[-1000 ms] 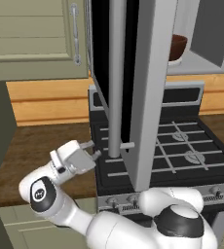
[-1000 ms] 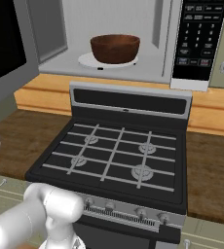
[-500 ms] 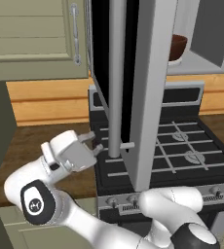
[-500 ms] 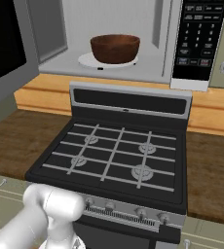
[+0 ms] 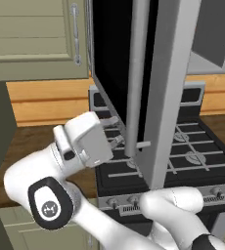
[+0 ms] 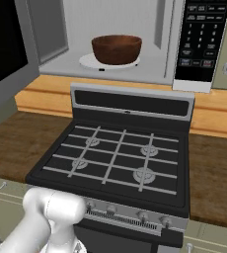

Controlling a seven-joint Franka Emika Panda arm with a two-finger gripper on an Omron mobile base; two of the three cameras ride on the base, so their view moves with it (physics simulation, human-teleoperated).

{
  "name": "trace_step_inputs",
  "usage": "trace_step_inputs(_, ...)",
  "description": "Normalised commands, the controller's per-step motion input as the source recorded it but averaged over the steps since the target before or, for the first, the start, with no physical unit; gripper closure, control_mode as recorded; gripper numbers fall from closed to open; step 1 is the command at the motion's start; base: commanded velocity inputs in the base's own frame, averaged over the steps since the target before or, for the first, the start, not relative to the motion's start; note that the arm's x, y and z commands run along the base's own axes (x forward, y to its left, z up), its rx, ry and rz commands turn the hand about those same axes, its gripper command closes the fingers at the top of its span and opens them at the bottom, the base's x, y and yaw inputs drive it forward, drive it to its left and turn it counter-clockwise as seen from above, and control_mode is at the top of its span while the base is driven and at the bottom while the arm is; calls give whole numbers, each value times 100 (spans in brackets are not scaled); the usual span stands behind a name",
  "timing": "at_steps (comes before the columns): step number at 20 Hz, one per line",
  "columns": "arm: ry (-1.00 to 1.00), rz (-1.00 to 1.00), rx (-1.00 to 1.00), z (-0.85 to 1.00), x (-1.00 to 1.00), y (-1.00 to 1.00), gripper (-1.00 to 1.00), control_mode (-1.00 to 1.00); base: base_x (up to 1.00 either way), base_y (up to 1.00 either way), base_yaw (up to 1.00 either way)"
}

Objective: Pick the squash from the sink and place it in the bowl. Then pick the bowl and place it in the microwave. Then close the microwave door and press the start button.

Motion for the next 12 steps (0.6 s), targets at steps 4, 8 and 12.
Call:
trace_step_inputs(4,8,3,8,42,-28,-57,-100,-100,0,0,0)
trace_step_inputs(8,8,9,8,23,-10,-67,-100,-100,0,0,0)
trace_step_inputs(12,4,14,7,8,0,-77,-100,-100,0,0,0)
